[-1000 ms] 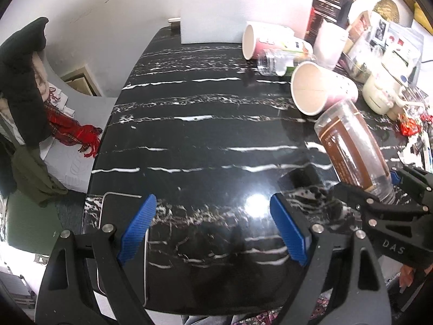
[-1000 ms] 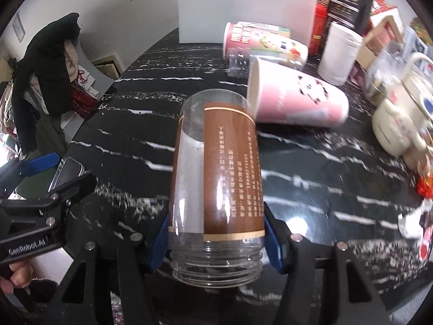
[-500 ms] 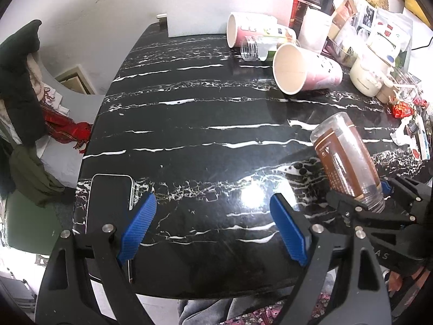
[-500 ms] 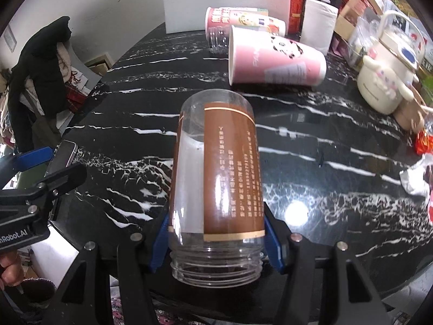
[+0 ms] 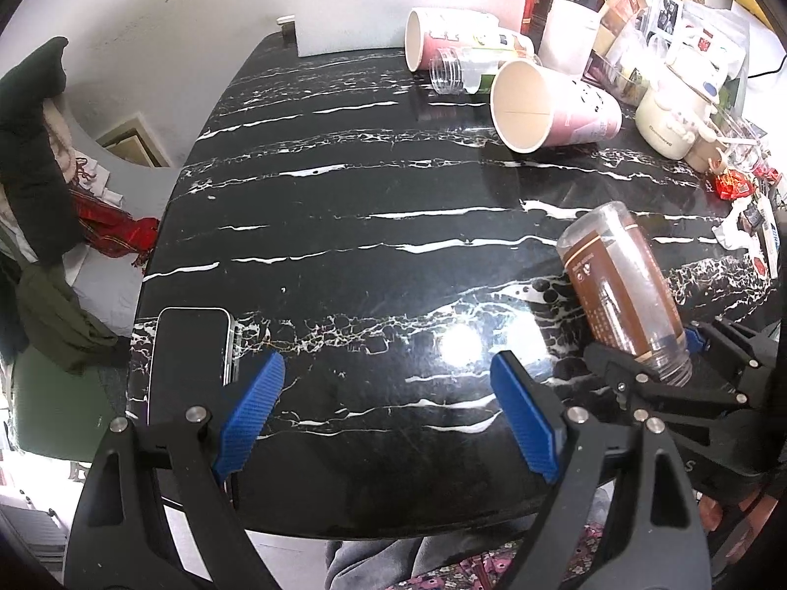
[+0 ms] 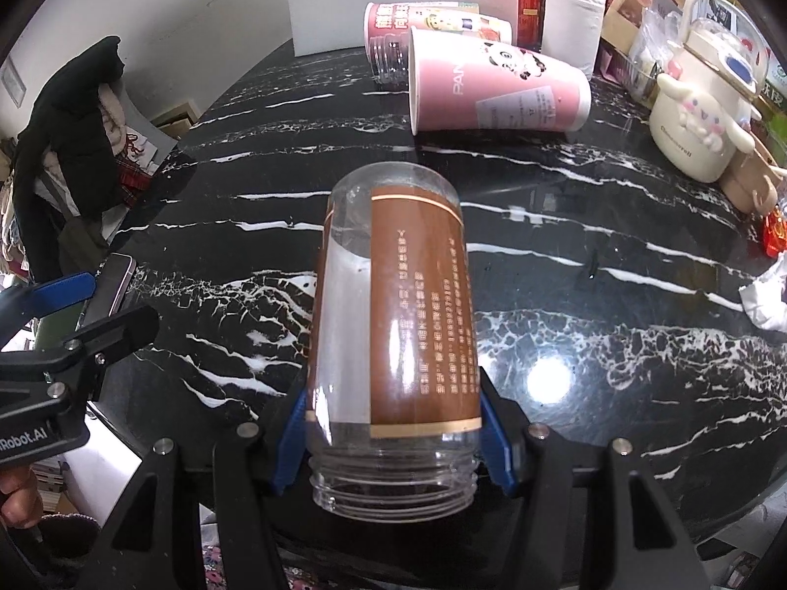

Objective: Flip cup upside down
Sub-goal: 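Lift the jar off the table with the right gripper, then grasp the jar with the left gripper while the right gripper releases it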

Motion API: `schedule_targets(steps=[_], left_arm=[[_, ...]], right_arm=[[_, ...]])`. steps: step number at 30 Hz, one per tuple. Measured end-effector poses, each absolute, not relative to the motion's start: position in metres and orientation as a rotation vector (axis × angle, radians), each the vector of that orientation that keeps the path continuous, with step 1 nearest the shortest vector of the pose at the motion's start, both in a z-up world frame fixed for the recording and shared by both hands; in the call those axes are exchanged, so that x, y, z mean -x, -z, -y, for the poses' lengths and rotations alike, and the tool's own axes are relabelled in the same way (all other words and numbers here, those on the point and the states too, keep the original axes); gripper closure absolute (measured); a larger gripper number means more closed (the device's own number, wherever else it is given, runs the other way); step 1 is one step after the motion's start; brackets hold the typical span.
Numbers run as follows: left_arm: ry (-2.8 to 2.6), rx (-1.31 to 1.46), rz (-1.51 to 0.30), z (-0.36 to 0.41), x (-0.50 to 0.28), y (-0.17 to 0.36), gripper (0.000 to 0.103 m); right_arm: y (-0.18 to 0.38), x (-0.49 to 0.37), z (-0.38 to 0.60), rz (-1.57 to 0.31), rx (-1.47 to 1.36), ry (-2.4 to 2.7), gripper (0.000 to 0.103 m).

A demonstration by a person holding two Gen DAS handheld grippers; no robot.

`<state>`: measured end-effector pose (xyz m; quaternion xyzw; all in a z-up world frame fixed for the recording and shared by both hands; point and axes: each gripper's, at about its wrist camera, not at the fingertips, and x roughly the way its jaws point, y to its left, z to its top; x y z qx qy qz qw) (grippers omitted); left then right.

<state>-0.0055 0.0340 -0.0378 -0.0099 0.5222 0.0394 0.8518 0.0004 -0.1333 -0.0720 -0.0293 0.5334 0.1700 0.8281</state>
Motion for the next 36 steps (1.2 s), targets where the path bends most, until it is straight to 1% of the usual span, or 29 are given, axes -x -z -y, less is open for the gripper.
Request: schedule_targets(steps=[15,17,19,20,27,36], left_arm=[[-0.075,0.023,-1.103,-0.033,0.005,0.04,0.018],[-0.074,0.024,-1.102,-0.034,0.005,0.039,0.018],[-0.073,0.024,-1.098,-0.034,0.005,0.038,0.018],[-0.074,0.023,-1.095,-0.034,0.005,0.036,0.018],[-0.076,0.021,-1.051,-0.034,0.003,0.016,0.018],[-0.016,0.059,-1.018,-0.009,-0.007,-0.014,0.018]], right_arm=[[0.075,-0.001,0.132,-1.132,0.055,-0.352,0.042],[0.074,-0.001,0.132,-1.128,0.056,-0.35,0.041],[0.071,-0.001,0.131,-1.115,0.073,-0.343,0.031],[0.069,-0.001,0.13,-1.109,0.079,-0.348,0.03],[0.048,0.005,0.136,-1.07,0.077,-0.359,0.029],[0.018,0.022,0.171,-1.013,0.071,-0.312,0.029]])
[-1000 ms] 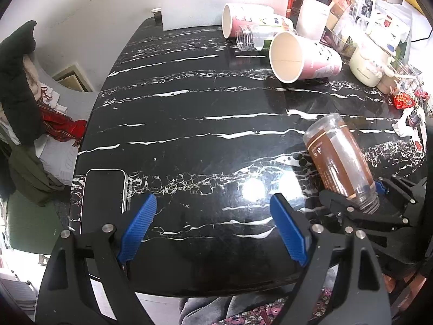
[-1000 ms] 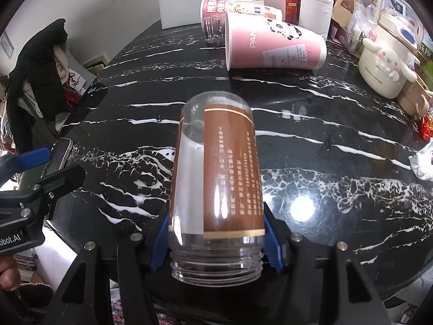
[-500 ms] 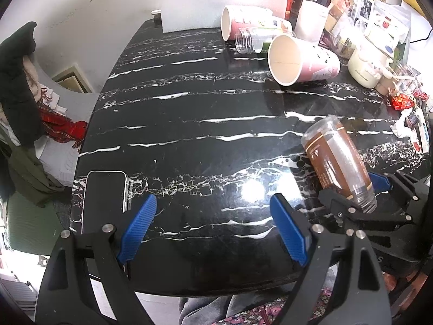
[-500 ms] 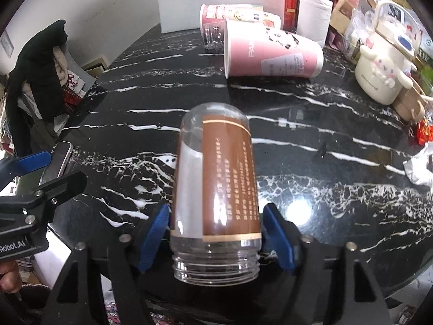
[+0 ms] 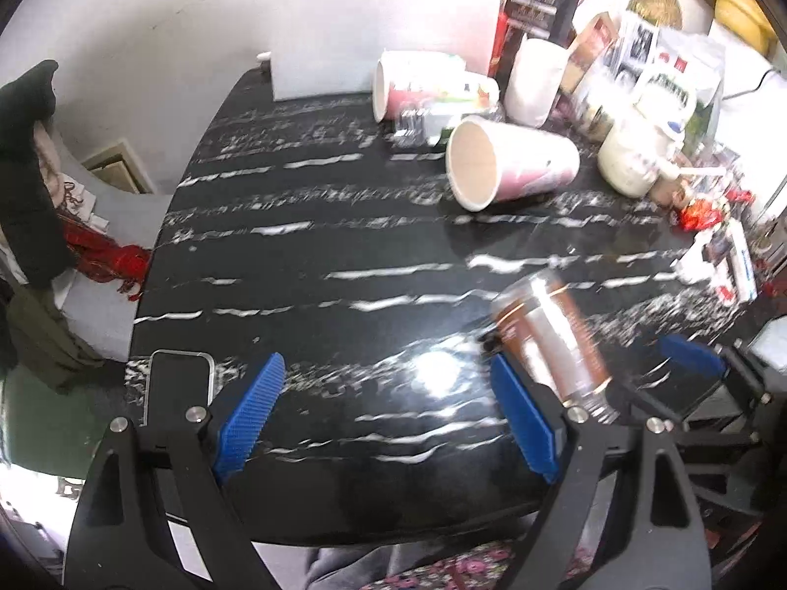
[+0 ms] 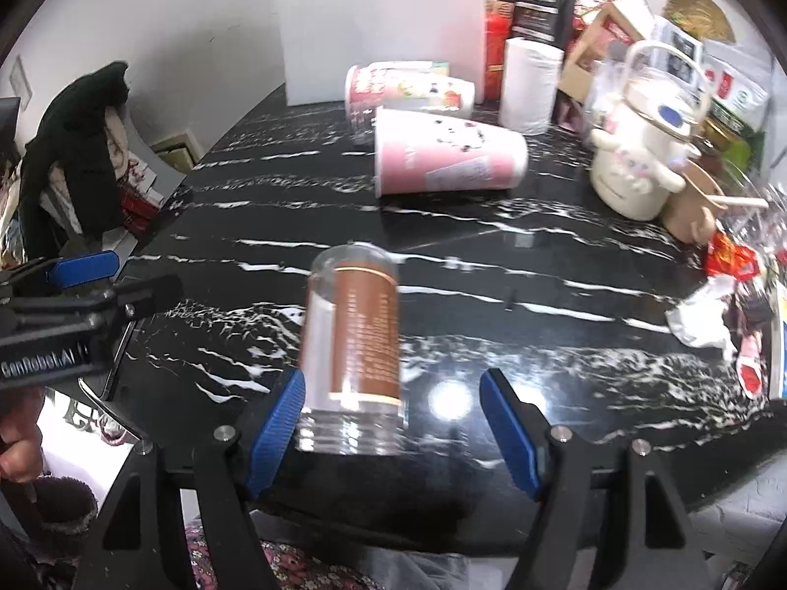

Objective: Flip cup upside down
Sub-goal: 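Grasp the jar with the left gripper while the right gripper releases it, then rotate the jar with the left gripper until its threaded mouth points down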

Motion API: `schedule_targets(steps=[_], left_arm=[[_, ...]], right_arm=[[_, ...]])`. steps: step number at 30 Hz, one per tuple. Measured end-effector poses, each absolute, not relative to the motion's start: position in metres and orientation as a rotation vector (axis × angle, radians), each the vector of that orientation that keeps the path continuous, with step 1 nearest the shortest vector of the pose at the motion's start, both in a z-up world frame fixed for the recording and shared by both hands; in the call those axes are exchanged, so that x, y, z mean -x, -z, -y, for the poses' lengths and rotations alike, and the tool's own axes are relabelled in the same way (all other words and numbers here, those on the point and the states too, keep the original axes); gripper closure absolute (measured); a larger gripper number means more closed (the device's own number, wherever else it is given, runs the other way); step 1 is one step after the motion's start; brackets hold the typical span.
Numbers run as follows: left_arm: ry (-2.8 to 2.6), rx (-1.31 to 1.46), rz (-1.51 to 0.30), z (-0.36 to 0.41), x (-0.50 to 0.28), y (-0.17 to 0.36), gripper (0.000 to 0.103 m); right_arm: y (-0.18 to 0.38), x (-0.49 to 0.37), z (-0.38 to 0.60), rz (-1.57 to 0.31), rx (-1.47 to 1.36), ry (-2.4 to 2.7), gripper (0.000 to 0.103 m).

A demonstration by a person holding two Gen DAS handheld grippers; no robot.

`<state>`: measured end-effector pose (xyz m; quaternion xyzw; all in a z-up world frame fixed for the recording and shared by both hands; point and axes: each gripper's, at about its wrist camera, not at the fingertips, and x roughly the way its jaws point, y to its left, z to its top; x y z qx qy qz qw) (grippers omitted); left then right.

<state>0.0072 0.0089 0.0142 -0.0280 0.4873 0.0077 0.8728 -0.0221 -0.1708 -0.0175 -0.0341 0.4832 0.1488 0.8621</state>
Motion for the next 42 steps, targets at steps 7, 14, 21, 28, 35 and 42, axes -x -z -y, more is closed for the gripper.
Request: schedule_targets(steps=[7,14,21,28,35,42], left_arm=[[0.029,-0.015,-1.044,0.041,-0.022,-0.015,0.018],[0.093,-0.024,-1.105,0.092,-0.036,0.003,0.018],[0.086,-0.002,-1.159,0.118,-0.054,0.02,0.018],[0.056,0.005,-1.227,0.127,-0.067,0.04,0.018],[0.029,0.035,-1.279,0.126,-0.077,0.055,0.018],[0.026,0.089,-1.334,0.119,-0.088,0.071,0.018]], right_arm=[[0.023,0.024,0.21,-1.022,0.001,-0.263,0.029],[0.035,0.027,0.249,-1.044,-0.028,-0.204,0.029],[0.048,0.026,0.281,-1.067,-0.065,-0.164,0.029],[0.059,0.021,0.292,-1.087,-0.097,-0.171,0.029],[0.063,0.016,0.292,-1.092,-0.108,-0.196,0.029],[0.069,0.012,0.289,-1.107,-0.116,-0.213,0.029]])
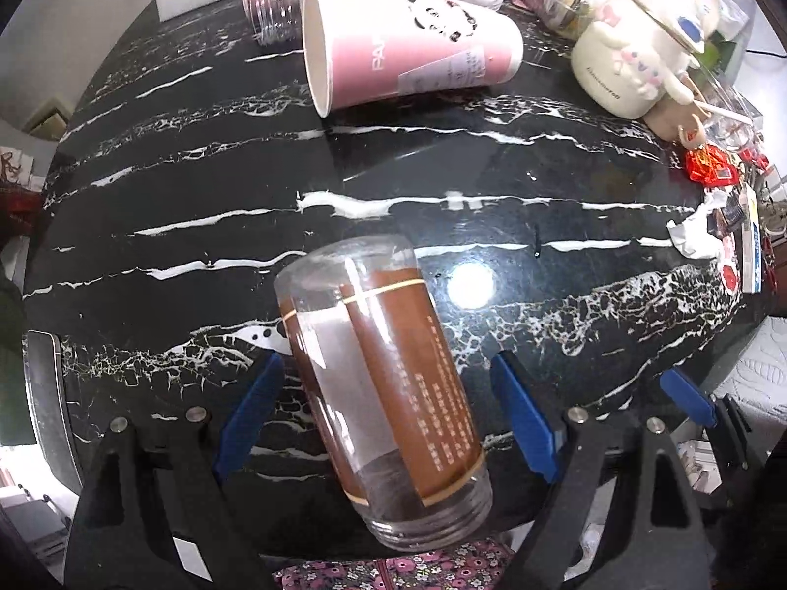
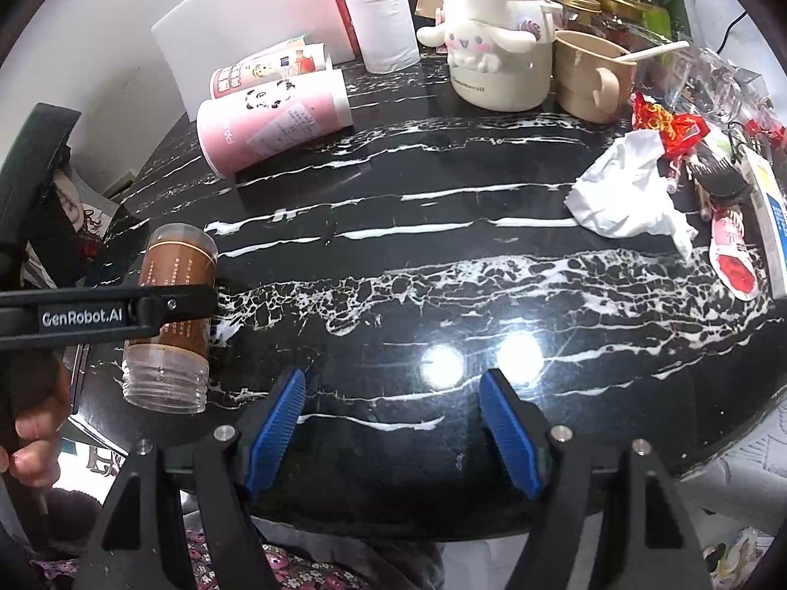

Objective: Flip cup upside down
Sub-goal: 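Rotate the jar with the left gripper until its threaded mouth points down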

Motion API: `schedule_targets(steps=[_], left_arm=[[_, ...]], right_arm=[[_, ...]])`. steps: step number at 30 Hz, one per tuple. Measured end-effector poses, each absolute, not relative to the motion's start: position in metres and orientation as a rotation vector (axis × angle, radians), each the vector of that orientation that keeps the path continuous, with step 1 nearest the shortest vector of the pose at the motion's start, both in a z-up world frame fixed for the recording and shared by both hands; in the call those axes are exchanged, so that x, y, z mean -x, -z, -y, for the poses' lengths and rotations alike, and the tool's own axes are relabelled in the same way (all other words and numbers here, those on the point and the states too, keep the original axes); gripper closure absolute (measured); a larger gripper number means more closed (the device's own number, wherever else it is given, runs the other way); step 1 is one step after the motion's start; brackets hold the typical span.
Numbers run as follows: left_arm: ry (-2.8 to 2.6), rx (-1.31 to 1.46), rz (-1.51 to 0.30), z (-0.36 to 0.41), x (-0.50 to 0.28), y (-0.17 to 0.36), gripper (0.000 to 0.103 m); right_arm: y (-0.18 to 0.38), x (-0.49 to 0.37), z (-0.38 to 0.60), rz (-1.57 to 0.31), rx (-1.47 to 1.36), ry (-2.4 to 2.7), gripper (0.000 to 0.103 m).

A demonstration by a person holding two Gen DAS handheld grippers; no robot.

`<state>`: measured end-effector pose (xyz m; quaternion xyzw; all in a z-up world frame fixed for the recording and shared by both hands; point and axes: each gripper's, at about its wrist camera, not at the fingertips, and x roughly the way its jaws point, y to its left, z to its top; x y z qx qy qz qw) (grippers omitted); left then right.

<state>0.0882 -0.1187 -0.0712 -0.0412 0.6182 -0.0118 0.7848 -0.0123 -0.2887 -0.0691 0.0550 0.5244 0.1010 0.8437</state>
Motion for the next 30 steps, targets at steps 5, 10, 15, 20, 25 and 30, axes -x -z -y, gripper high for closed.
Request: schedule_targets(steps=[5,10,15,20,25,30], left_arm=[[0.026,0.098,-1.338,0.115,-0.092,0.077,0.023],[0.048,0.117,-1.352,0.112,-0.093,0.083,0.039],[0.042,0.14,-1.332,0.107,-0.09,0.082,0.04],[0.053,0.146,-1.322,0.103,-0.086,0.078,0.04],[0.067,0.138,-1.293,0.101,-0.081,0.065,0.041],[0.051,0.122,-1.226,0.094,-0.075,0.047,0.042]], right_arm=[[0.071,0.012,0.287,-1.114,-0.122,-0.216,0.029],[0.073,0.012,0.286,-1.121,-0.127,-0.217,0.029],[0.073,0.011,0.284,-1.122,-0.126,-0.22,0.029],[0.073,0.01,0.282,-1.124,-0.125,-0.222,0.029],[0.075,0.01,0.277,-1.127,-0.121,-0.231,0.029],[0.074,0.01,0.271,-1.125,-0.113,-0.243,0.029]])
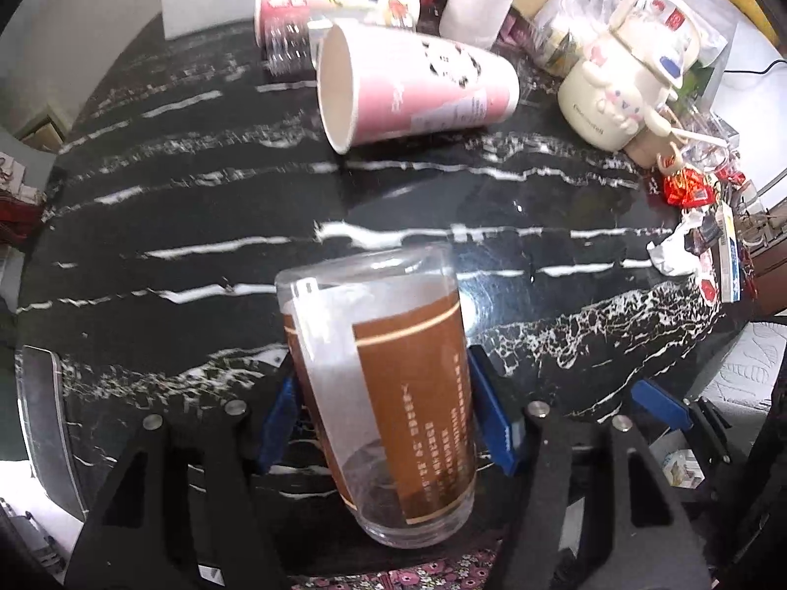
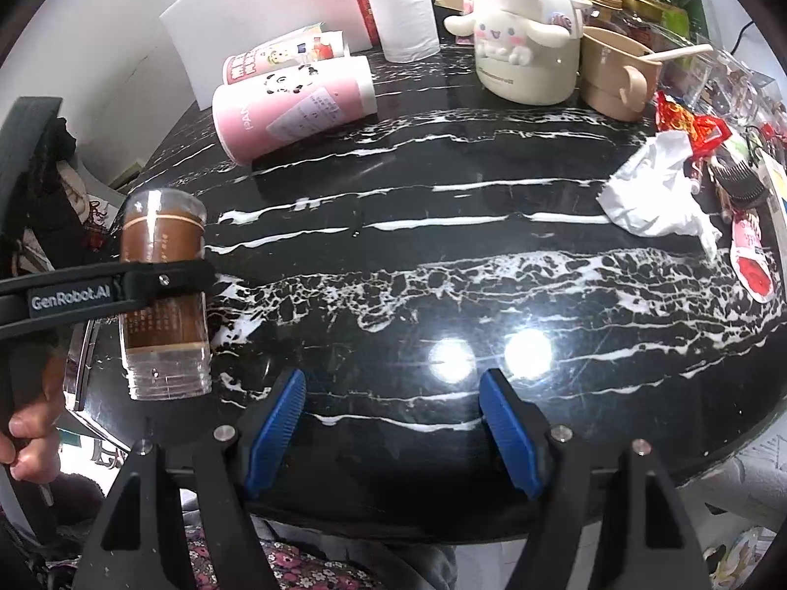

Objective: Flip cup upside down
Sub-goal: 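Rotate the jar with the left gripper until its threaded mouth points down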

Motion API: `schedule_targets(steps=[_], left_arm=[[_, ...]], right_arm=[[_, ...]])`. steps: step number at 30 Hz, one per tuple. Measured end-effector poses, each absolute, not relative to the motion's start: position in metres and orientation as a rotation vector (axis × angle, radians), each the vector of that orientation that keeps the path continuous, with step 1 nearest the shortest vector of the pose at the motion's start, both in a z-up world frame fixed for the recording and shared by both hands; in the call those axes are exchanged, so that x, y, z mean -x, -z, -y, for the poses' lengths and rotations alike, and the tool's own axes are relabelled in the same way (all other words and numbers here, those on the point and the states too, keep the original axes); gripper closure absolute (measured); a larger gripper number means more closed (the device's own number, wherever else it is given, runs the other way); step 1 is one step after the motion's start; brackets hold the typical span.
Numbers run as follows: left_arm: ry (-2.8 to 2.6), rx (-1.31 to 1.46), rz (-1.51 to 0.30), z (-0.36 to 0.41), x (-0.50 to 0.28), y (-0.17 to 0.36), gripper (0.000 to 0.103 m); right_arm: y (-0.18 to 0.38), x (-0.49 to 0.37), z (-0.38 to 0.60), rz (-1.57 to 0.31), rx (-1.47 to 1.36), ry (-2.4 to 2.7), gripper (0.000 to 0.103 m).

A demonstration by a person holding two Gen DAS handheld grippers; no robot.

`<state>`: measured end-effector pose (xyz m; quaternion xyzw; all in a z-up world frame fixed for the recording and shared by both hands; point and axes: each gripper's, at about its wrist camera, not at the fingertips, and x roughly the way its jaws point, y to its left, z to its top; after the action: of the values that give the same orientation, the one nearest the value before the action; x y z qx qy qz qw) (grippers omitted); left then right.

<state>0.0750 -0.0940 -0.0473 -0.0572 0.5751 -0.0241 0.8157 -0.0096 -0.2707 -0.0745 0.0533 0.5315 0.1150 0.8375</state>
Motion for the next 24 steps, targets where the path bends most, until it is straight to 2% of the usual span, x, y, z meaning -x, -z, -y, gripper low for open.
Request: schedule_targets(steps=[13,24], left_arm=[[0.005,0.073,-0.934,0.066,-0.058,-0.013,0.042],[-0.045,0.103,-0.767,0.028,-0.048,0.001,0.042]], right_arm=[[0.069,0.004,0.243,-1.12,-0.071,-0.297,0.029],[0.075,-0.004,0.215,-1.121,-0.048,-0.352,0.029]])
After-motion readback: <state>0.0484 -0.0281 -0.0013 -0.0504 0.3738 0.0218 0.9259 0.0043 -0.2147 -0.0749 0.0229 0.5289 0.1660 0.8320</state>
